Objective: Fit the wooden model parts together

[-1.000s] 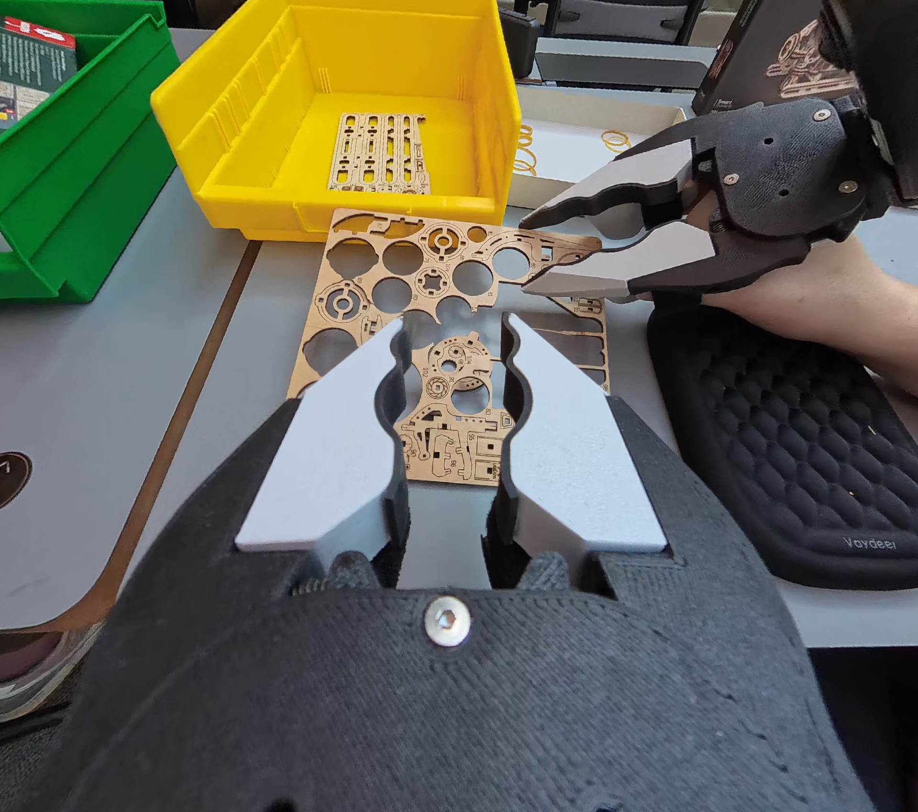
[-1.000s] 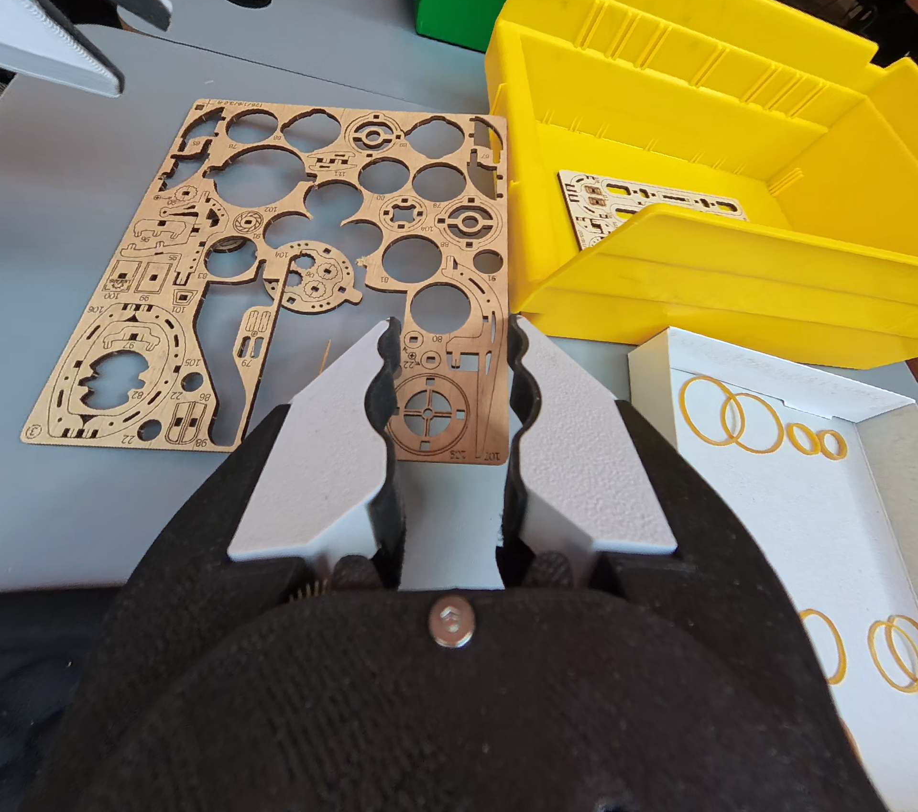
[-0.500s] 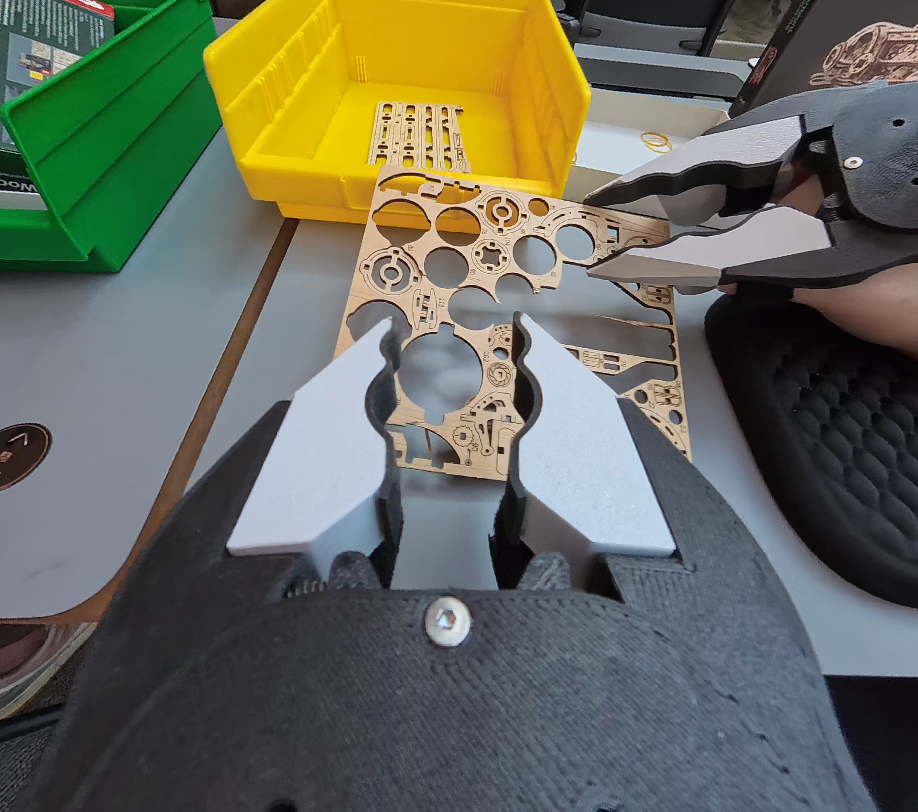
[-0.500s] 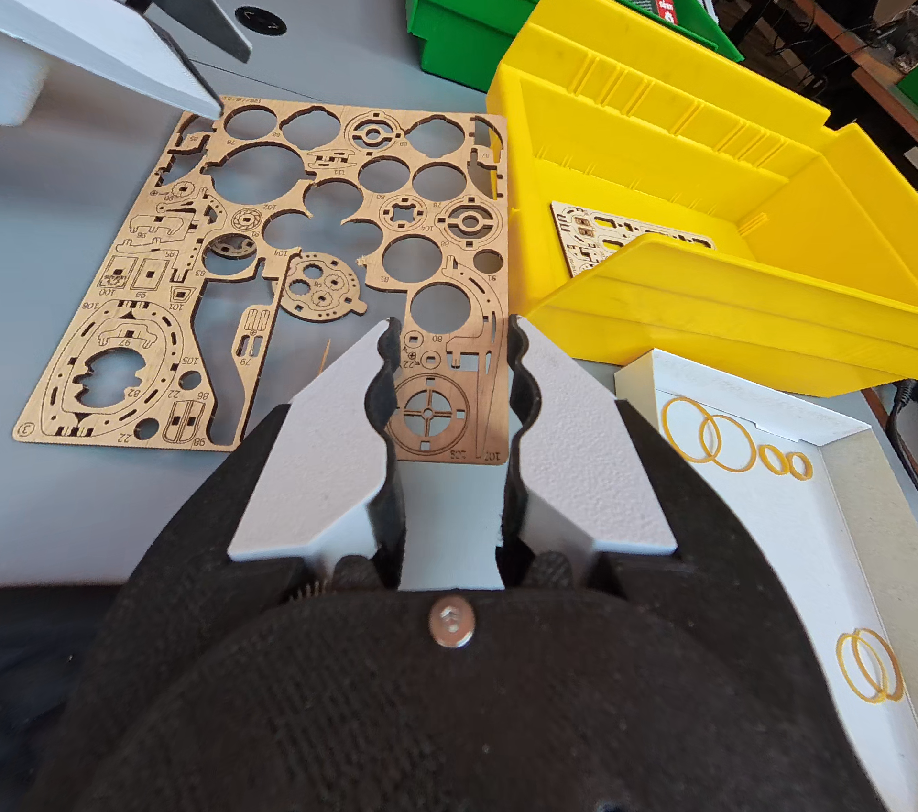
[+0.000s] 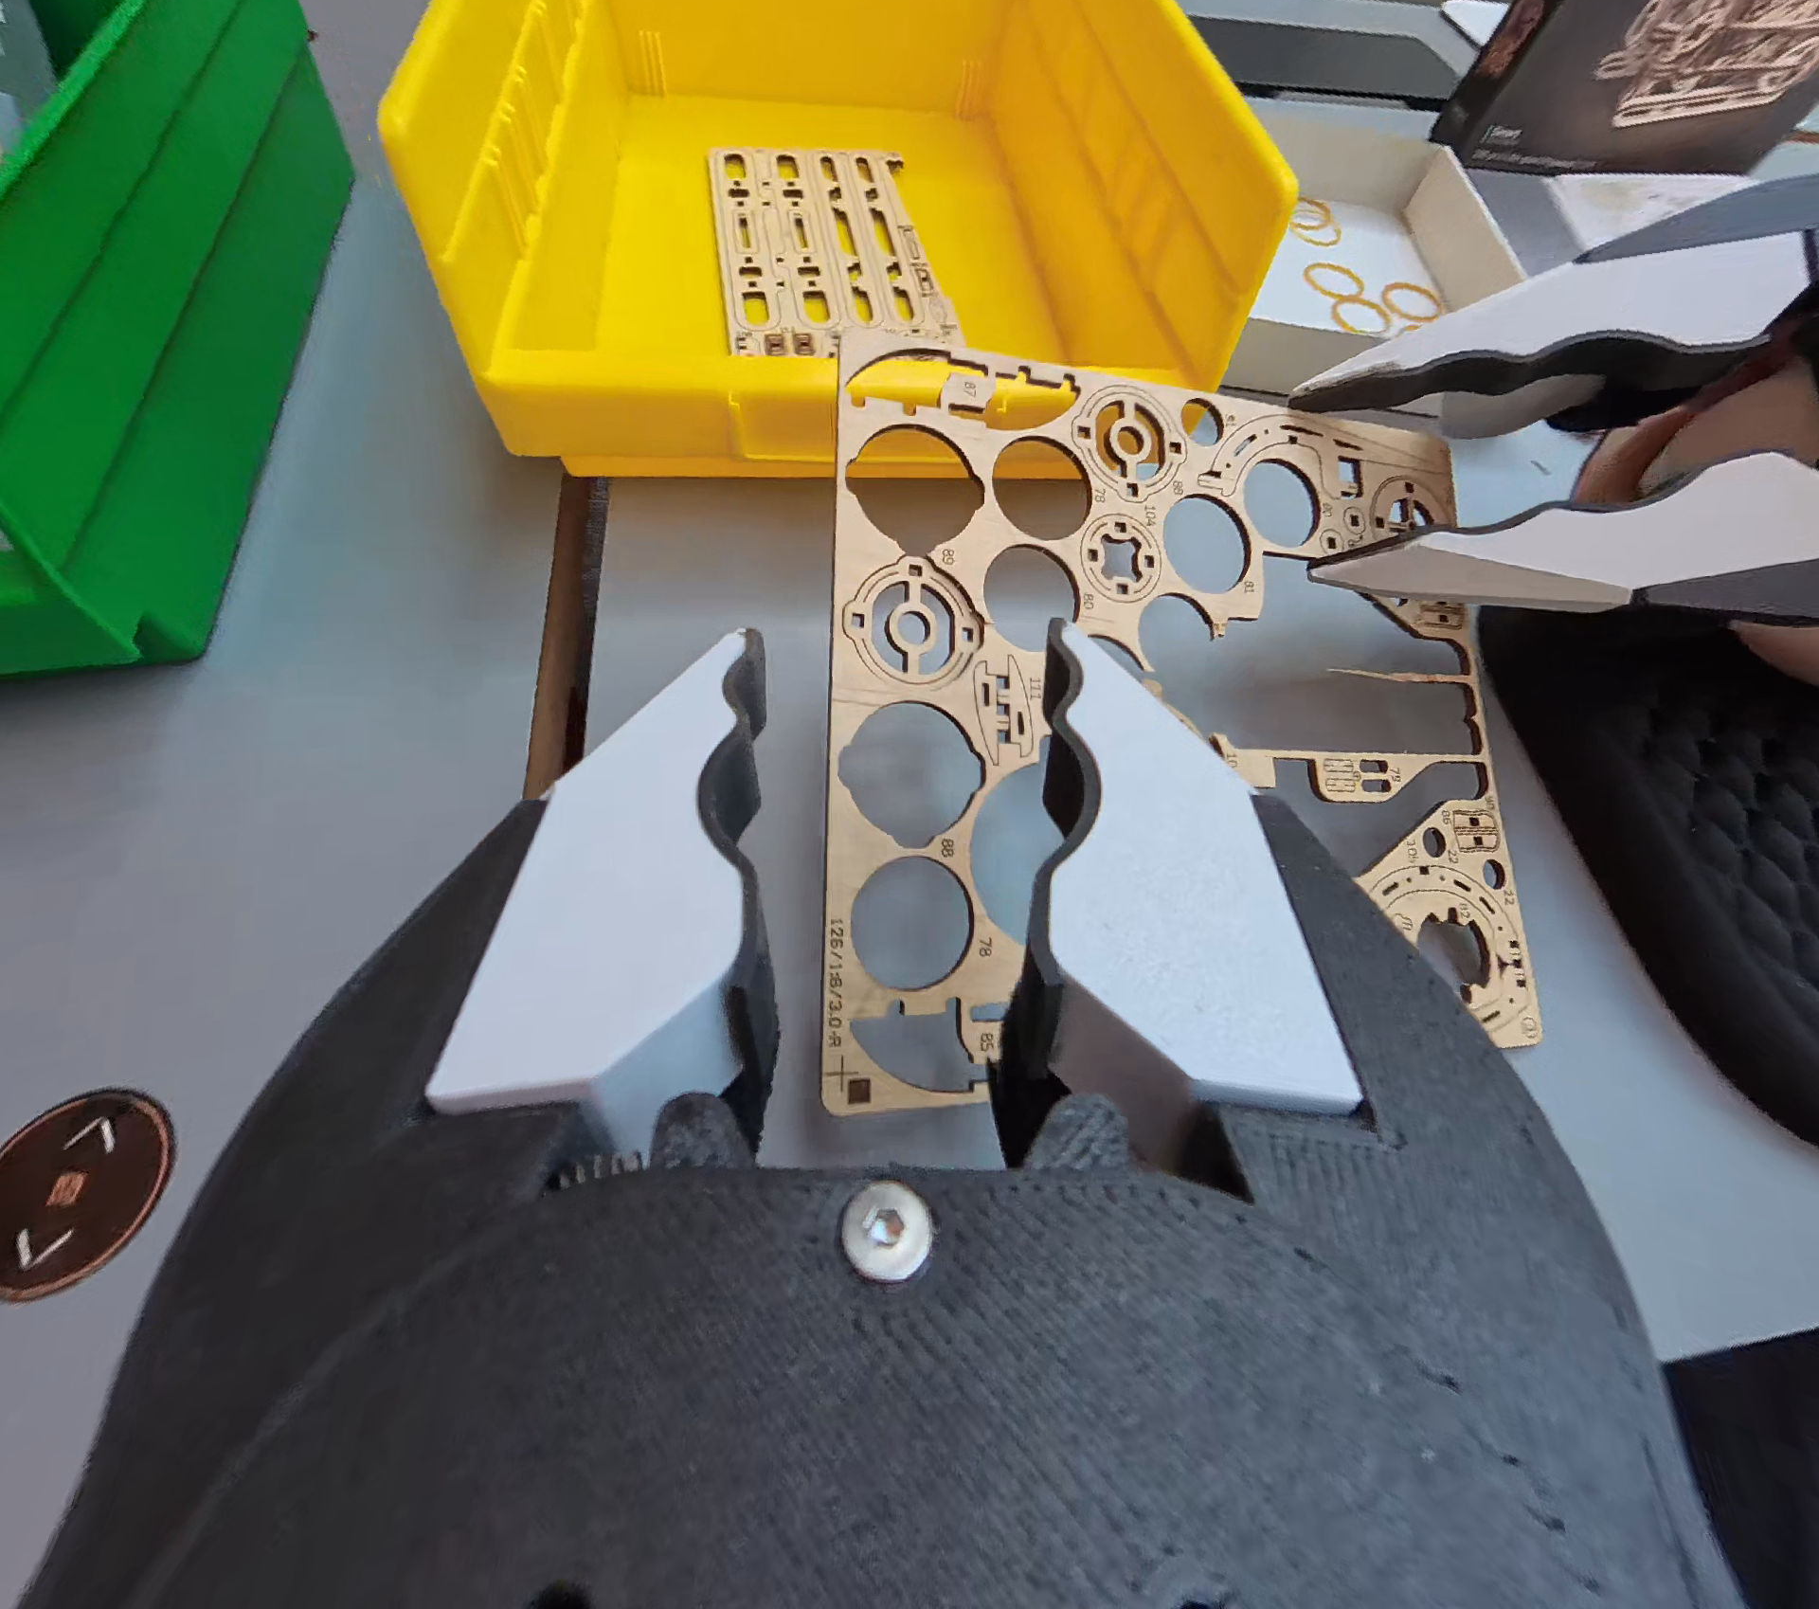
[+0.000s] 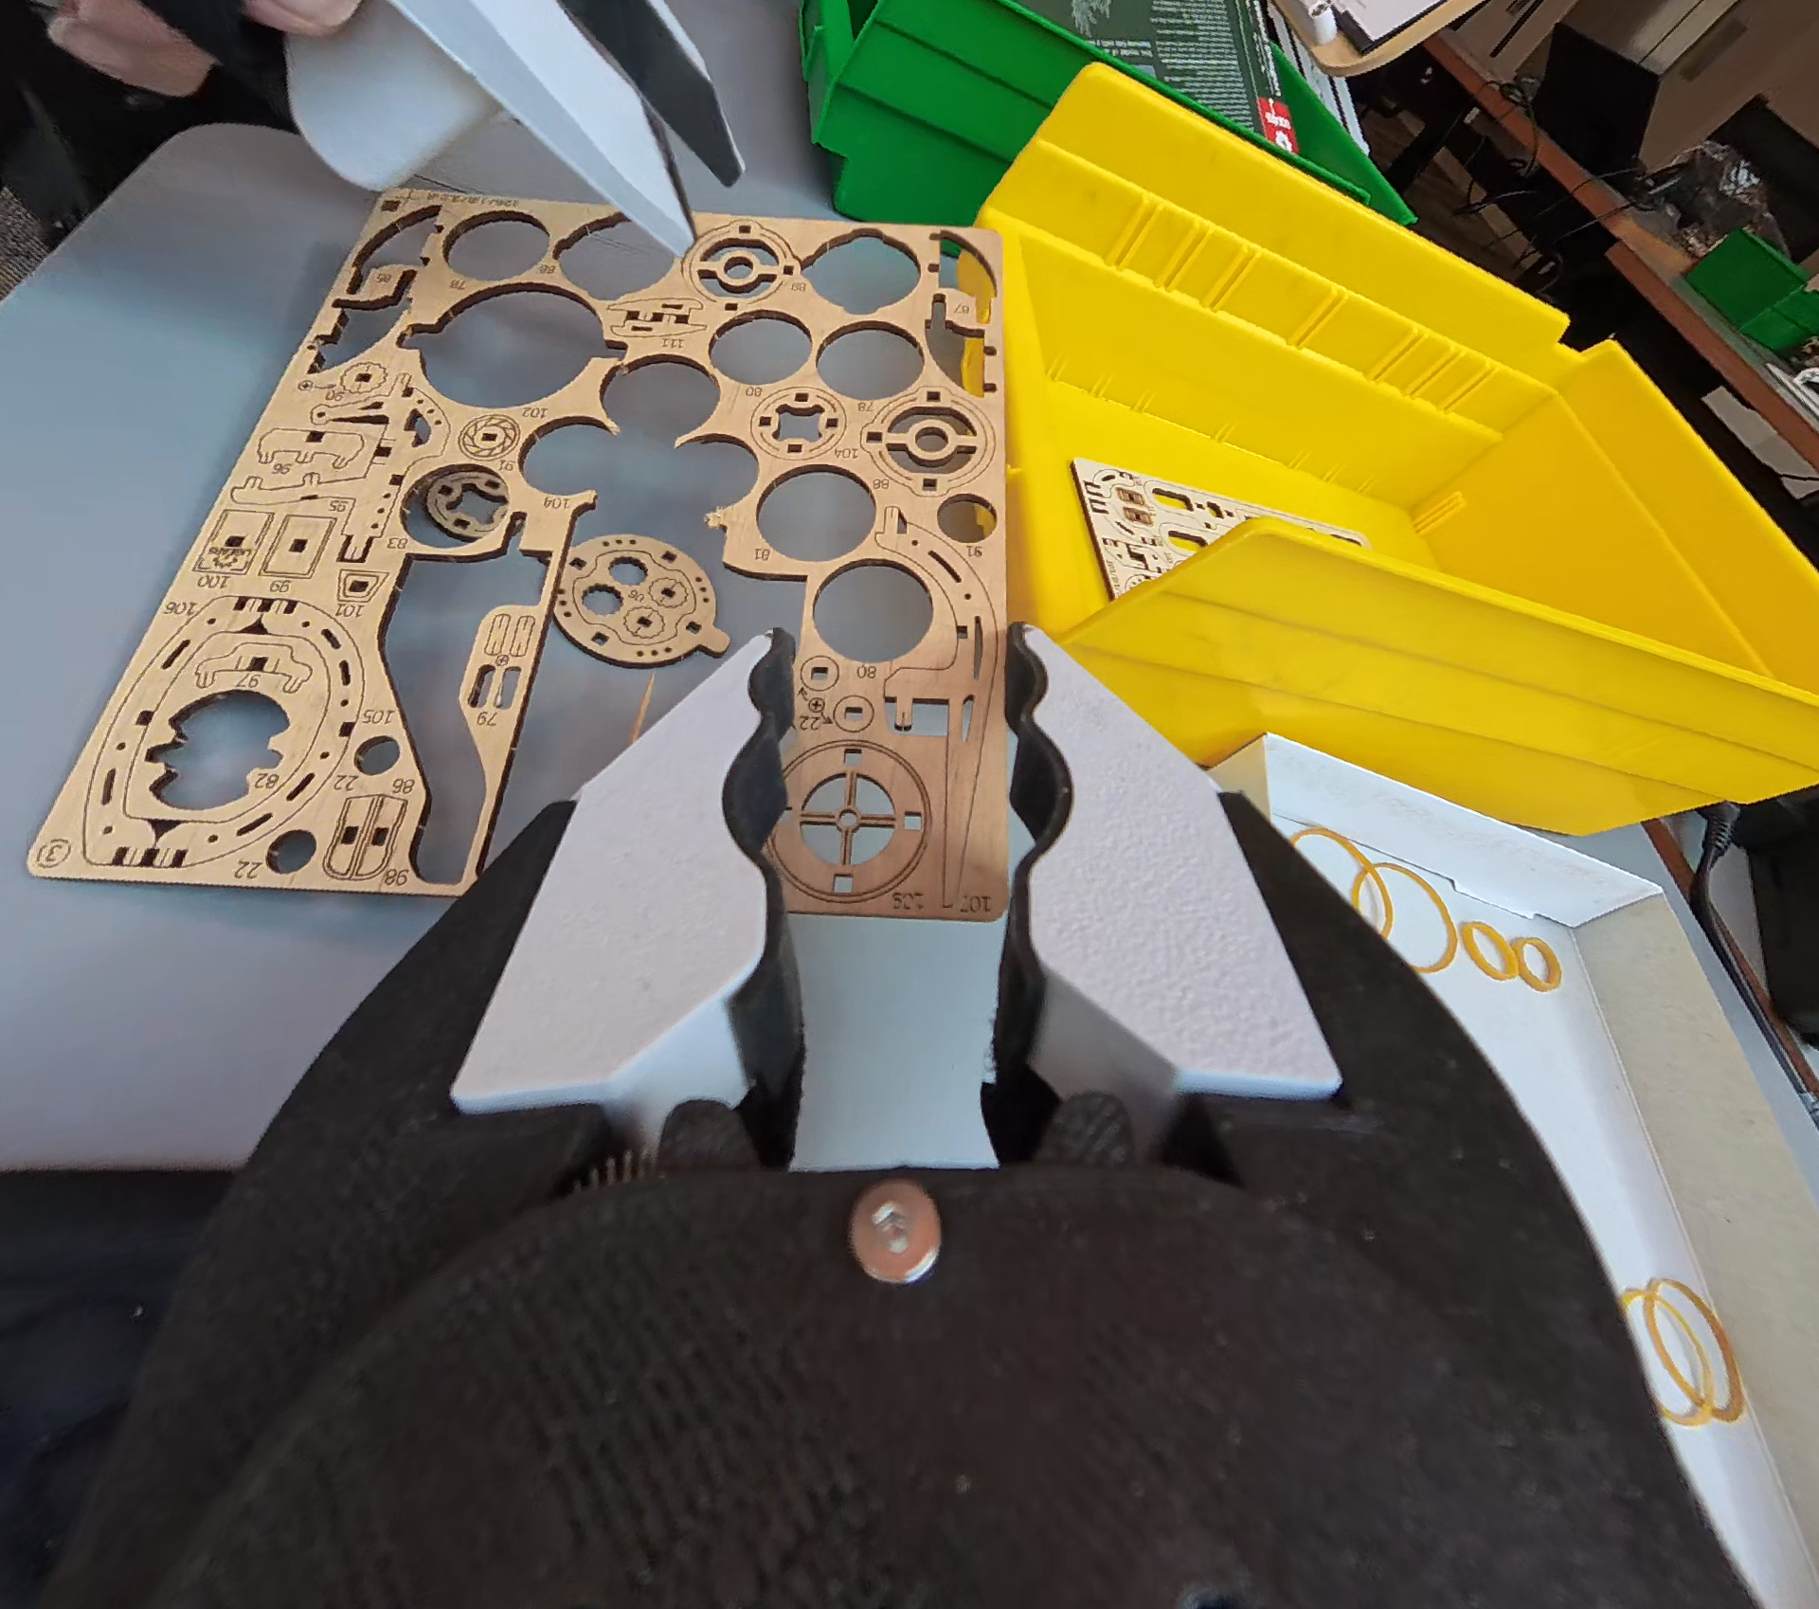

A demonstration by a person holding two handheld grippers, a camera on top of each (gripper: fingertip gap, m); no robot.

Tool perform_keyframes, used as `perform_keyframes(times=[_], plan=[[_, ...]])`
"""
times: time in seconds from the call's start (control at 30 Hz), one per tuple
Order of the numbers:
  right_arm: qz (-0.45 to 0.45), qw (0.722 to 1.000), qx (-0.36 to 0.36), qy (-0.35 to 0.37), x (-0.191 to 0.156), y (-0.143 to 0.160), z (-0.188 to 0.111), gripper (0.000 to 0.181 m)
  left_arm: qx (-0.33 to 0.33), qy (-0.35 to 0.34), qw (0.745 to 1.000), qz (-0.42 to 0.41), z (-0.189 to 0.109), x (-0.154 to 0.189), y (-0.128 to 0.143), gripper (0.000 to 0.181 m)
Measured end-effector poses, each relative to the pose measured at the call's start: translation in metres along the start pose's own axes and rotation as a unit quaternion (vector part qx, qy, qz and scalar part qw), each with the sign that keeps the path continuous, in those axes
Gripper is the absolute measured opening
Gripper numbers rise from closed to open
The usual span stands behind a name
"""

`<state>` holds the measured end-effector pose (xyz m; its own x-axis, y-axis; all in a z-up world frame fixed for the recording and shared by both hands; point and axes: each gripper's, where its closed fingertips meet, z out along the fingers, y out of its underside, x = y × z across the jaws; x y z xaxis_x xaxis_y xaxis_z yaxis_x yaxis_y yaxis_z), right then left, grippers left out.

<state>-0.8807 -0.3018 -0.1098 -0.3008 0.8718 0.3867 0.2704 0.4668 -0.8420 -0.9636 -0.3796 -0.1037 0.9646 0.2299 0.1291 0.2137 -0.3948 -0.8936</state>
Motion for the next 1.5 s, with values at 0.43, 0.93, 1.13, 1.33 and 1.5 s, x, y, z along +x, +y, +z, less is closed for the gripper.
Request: perform_keyframes(times=[0.43,0.93,1.13,1.33,1.5], plan=[[-0.049,0.997,0.055,0.026,-0.001,-0.020,-0.011,0.043,-0.031,0.269,0.961,-0.053,0.000,0.023,-0.010,0.023],[-0.057,0.993,0.096,0.048,0.010,-0.020,-0.043,0.054,0.004,0.371,0.914,-0.164,-0.023,0.065,-0.044,0.001],[-0.029,0.982,0.143,0.118,0.035,-0.034,-0.097,0.056,0.025,0.385,0.900,-0.201,-0.011,0.070,-0.073,0.001],[0.107,0.972,0.170,0.122,0.036,-0.025,-0.164,0.062,0.129,0.391,0.894,-0.176,-0.026,0.107,-0.147,0.001],[0.364,0.889,0.276,0.038,0.027,-0.027,-0.199,0.071,0.234,0.404,0.866,-0.178,-0.032,0.177,-0.209,0.000]])
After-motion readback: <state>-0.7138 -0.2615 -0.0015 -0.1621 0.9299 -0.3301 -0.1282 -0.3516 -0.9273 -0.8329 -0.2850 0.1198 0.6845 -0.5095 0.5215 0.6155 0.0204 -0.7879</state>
